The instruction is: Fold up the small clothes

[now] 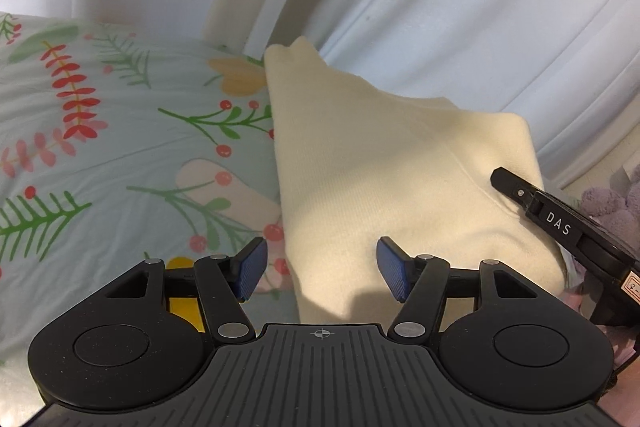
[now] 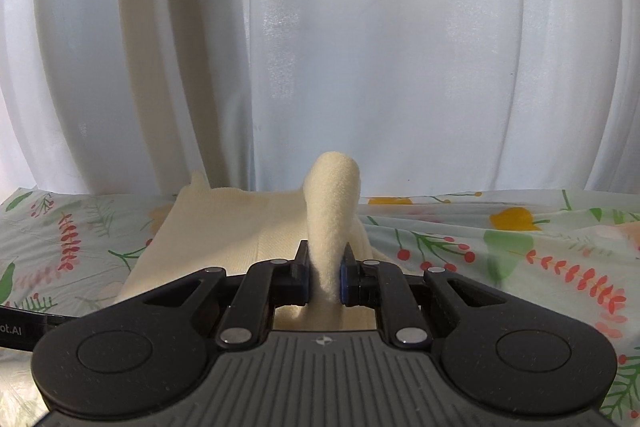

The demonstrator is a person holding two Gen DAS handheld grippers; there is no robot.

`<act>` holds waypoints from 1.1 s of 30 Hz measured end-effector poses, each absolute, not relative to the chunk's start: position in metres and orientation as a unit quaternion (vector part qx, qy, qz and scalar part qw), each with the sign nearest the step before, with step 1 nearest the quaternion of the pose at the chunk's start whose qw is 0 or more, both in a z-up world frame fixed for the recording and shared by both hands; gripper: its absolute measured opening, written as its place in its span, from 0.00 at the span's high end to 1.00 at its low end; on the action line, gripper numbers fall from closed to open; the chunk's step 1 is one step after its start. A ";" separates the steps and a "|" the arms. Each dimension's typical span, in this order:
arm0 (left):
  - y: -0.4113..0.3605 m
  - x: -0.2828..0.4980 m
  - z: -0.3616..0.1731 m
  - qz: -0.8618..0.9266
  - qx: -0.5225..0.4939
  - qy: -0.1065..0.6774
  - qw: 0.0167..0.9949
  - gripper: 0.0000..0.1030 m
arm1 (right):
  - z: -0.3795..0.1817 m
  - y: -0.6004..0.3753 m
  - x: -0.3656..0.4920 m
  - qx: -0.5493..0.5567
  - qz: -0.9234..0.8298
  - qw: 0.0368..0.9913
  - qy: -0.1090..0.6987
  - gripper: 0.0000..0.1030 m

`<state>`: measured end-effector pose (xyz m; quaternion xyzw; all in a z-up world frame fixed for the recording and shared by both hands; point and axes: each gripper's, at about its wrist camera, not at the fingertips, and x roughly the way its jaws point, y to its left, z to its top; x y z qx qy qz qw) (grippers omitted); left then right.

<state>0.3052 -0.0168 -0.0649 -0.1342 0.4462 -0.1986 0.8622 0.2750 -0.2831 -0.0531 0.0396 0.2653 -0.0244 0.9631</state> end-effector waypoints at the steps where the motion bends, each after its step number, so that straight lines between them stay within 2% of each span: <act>1: -0.019 0.305 -0.066 -0.202 -0.132 0.448 0.861 0.36 | -0.055 -0.287 0.274 0.040 -0.030 0.962 0.267 0.88; 10: -0.030 0.302 -0.074 -0.213 -0.118 0.460 0.854 0.36 | -0.092 -0.305 0.277 0.022 -0.060 0.950 0.304 0.87; 11: -0.030 0.300 -0.074 -0.213 -0.116 0.461 0.853 0.36 | -0.093 -0.309 0.274 0.028 -0.070 0.950 0.302 0.83; 12: -0.030 0.299 -0.074 -0.212 -0.114 0.462 0.854 0.36 | -0.089 -0.313 0.271 0.037 -0.078 0.951 0.298 0.74; 14: -0.029 0.293 -0.072 -0.211 -0.110 0.461 0.855 0.36 | -0.079 -0.325 0.262 0.067 -0.080 0.952 0.287 0.68; 16: -0.028 0.287 -0.072 -0.214 -0.108 0.461 0.854 0.36 | -0.069 -0.342 0.245 0.113 -0.067 0.952 0.278 0.56; 17: -0.028 0.283 -0.072 -0.214 -0.106 0.463 0.854 0.36 | -0.065 -0.351 0.235 0.146 -0.053 0.949 0.273 0.44; 18: -0.027 0.279 -0.073 -0.215 -0.103 0.465 0.853 0.36 | -0.063 -0.360 0.225 0.178 -0.040 0.945 0.272 0.37; 23: -0.031 0.261 -0.080 -0.228 -0.090 0.479 0.843 0.36 | -0.069 -0.374 0.184 0.283 0.016 0.908 0.309 0.34; 28: -0.041 0.250 -0.082 -0.223 -0.062 0.478 0.847 0.36 | -0.089 -0.361 0.181 0.336 0.048 0.880 0.333 0.34; 29: -0.042 0.250 -0.081 -0.224 -0.066 0.481 0.845 0.36 | -0.095 -0.362 0.185 0.351 0.045 0.873 0.335 0.40; 30: -0.043 0.251 -0.081 -0.228 -0.073 0.483 0.842 0.36 | -0.100 -0.361 0.190 0.367 0.044 0.866 0.337 0.53; 31: -0.043 0.252 -0.081 -0.231 -0.078 0.485 0.840 0.36 | -0.104 -0.361 0.194 0.379 0.039 0.860 0.340 0.58; 32: -0.044 0.252 -0.081 -0.231 -0.079 0.485 0.839 0.36 | -0.108 -0.361 0.199 0.394 0.029 0.852 0.343 0.70; 33: -0.046 0.253 -0.081 -0.227 -0.076 0.485 0.841 0.36 | -0.110 -0.361 0.201 0.405 0.025 0.844 0.350 0.88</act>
